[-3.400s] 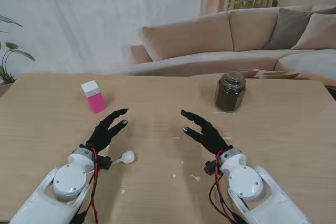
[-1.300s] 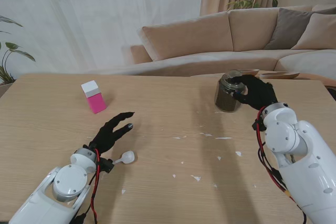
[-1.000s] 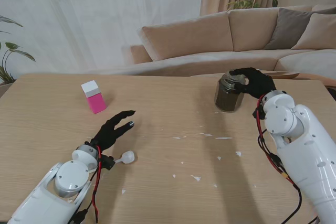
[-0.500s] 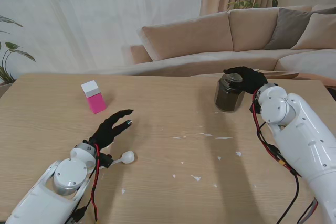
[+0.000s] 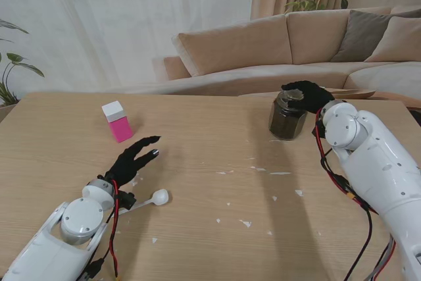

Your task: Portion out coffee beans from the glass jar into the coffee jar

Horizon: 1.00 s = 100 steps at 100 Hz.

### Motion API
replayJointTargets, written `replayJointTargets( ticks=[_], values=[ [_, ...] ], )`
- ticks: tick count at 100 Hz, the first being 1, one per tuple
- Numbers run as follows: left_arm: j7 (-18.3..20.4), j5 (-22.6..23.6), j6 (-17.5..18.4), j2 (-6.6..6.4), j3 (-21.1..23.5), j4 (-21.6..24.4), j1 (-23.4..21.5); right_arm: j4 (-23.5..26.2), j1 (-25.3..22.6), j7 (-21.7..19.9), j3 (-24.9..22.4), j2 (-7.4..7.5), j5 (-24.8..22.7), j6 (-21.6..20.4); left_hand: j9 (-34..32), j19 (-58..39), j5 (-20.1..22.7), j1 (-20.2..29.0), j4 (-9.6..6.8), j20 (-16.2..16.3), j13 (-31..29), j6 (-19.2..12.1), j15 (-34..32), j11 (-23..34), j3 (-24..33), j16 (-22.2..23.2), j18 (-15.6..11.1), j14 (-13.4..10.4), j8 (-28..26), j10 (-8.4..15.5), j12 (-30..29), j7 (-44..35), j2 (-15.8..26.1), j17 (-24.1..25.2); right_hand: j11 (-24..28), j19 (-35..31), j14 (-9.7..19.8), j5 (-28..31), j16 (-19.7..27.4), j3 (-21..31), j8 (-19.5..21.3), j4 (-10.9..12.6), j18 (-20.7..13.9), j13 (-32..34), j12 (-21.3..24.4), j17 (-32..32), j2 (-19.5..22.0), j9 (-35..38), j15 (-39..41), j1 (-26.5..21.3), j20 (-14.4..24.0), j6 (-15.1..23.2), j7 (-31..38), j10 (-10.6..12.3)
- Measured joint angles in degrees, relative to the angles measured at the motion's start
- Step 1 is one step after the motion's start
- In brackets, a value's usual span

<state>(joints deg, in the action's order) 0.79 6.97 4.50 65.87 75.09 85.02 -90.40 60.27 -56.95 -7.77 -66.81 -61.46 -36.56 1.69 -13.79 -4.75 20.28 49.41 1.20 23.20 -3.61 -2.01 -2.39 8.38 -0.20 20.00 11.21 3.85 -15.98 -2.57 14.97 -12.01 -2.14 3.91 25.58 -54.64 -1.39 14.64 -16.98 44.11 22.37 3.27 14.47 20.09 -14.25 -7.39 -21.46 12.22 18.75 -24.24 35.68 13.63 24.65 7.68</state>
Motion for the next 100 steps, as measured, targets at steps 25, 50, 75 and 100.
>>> replayJointTargets(
  ticks=[25,50,75,100],
  values=[
    [-0.1,-0.3,0.0,-0.04,0.3,0.2,-0.4,-1.1,0.3,2.0,-0.1,-0.22,1.1,-2.5,0.0,0.0,0.0,0.0,0.0,0.0,0.0,0.0,0.0,0.0,0.0,0.0,0.0,0.0,0.0,0.0,0.0,0.0,0.0,0.0,3.1,-7.4,-2.1,7.8,-2.8,6.9,3.7,-2.0,-0.9,7.6,-1.4,-7.5,-3.6,5.8,7.4,-1.2,0.7,-3.0,9.9,-1.5],
    [-0.3,-0.5,0.0,-0.02,0.3,0.4,-0.6,-1.4,0.5,2.2,0.2,-0.11,2.5,-5.2,0.0,0.0,0.0,0.0,0.0,0.0,0.0,0.0,0.0,0.0,0.0,0.0,0.0,0.0,0.0,0.0,0.0,0.0,0.0,0.0,3.5,-10.1,-3.8,11.8,-2.8,9.1,4.8,-2.0,-1.4,10.7,-1.6,-11.2,-4.7,9.6,8.1,-1.2,0.7,-3.6,12.0,-2.1],
    [-0.4,-0.8,0.2,-0.01,0.4,0.3,-0.6,-0.7,0.5,1.2,0.9,-0.11,5.9,-5.7,0.0,0.0,0.0,0.0,0.0,0.0,0.0,0.0,0.0,0.0,0.0,0.0,0.0,0.0,0.0,0.0,0.0,0.0,0.0,0.0,3.6,-10.7,-4.5,13.5,-2.8,9.7,6.2,-2.6,-1.4,11.0,-2.1,-11.7,-4.7,11.5,8.1,-1.2,0.7,-5.1,13.9,-1.9],
    [-0.4,-1.1,0.6,0.0,0.4,0.2,-0.5,0.3,0.4,0.4,2.7,-0.25,7.9,-8.0,0.0,0.0,0.0,0.0,0.0,0.0,0.0,0.0,0.0,0.0,0.0,0.0,0.0,0.0,0.0,0.0,0.0,0.0,0.0,0.0,3.6,-10.7,-4.6,13.6,-2.8,9.7,6.5,-2.6,-1.5,11.0,-2.2,-11.7,-4.7,12.4,7.9,-1.2,0.7,-5.9,14.1,-1.6]
  ],
)
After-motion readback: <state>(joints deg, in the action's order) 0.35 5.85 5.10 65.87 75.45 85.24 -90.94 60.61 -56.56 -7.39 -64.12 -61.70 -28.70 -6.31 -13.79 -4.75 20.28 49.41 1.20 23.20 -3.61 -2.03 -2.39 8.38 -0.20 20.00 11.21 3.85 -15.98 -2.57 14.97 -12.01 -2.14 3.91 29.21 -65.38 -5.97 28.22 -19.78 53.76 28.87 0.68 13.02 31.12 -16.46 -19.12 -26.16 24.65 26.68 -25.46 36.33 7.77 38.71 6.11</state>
